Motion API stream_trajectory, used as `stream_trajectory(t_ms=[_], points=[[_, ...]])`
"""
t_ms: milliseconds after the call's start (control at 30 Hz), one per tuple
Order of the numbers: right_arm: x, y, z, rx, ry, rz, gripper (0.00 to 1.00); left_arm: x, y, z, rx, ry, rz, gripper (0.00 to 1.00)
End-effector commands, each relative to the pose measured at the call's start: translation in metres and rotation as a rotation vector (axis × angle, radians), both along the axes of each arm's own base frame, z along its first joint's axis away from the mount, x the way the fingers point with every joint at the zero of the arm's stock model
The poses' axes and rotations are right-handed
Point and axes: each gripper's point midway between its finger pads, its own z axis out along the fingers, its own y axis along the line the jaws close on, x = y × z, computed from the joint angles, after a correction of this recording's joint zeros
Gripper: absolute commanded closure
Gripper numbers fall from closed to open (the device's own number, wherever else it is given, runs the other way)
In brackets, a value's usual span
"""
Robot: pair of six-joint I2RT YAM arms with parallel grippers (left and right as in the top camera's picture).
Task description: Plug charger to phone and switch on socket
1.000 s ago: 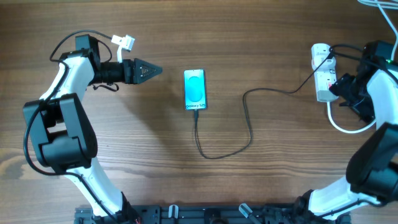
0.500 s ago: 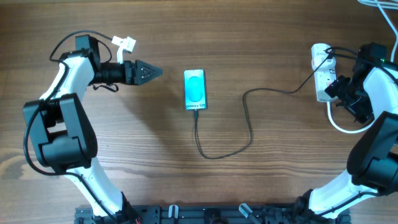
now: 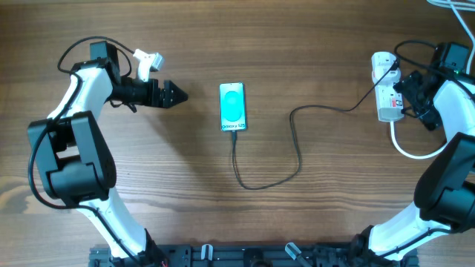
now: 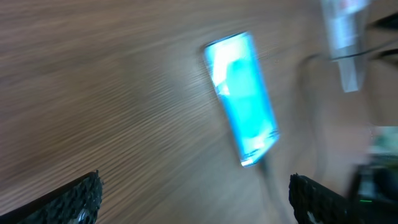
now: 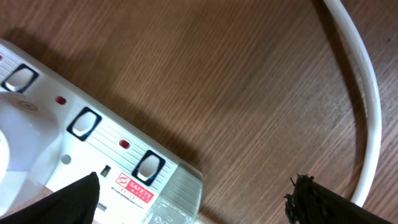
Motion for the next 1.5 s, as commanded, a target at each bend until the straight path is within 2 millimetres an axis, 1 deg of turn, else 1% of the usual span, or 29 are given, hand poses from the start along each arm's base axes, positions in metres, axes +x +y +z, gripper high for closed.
stream_trajectory(t_ms=[0,67,167,267,367,433,600,667,733,867,1033,1167,1267,1467], points=[[0.011,0.003,-0.005,0.029,-0.043,-0.007,0.0,-0.003,0.037,-0.026,0.258,0.042,0.028,0.0],[0.016,0.005,-0.004,0.052,-0.069,-0.003,0.0,-0.004,0.042,-0.029,0.289,0.047,0.032,0.0],[0.02,0.005,-0.003,0.058,-0.09,-0.002,0.0,-0.004,0.042,-0.029,0.292,0.048,0.032,0.0],[0.02,0.003,-0.004,0.052,-0.09,-0.007,0.0,-0.004,0.042,-0.029,0.292,0.048,0.032,0.0],[0.016,-0.003,-0.009,0.047,-0.082,-0.063,0.0,-0.004,0.042,-0.029,0.292,0.048,0.032,0.0],[0.014,-0.006,-0.018,0.048,-0.059,-0.072,0.0,-0.004,0.042,-0.029,0.292,0.048,0.032,0.0],[0.009,-0.009,-0.05,0.069,-0.007,-0.113,0.0,-0.004,0.042,-0.029,0.292,0.048,0.032,0.0],[0.007,-0.009,-0.058,0.075,0.011,-0.114,0.0,-0.004,0.042,-0.029,0.292,0.048,0.032,0.0],[0.007,-0.009,-0.061,0.078,0.015,-0.114,0.0,-0.004,0.042,-0.029,0.292,0.048,0.032,0.0],[0.012,-0.011,-0.062,0.074,-0.008,-0.124,0.0,-0.004,0.042,-0.029,0.292,0.048,0.032,0.0],[0.018,-0.01,-0.061,0.101,-0.055,-0.201,0.0,-0.004,0.042,-0.029,0.292,0.048,0.032,0.0],[0.021,-0.012,-0.06,0.097,-0.067,-0.198,0.0,-0.004,0.042,-0.029,0.292,0.048,0.032,0.0],[0.025,-0.008,-0.06,0.123,-0.084,-0.187,0.0,-0.004,0.042,-0.029,0.292,0.048,0.032,0.0],[0.027,-0.007,-0.06,0.129,-0.092,-0.184,0.0,-0.004,0.042,-0.029,0.292,0.048,0.032,0.0]])
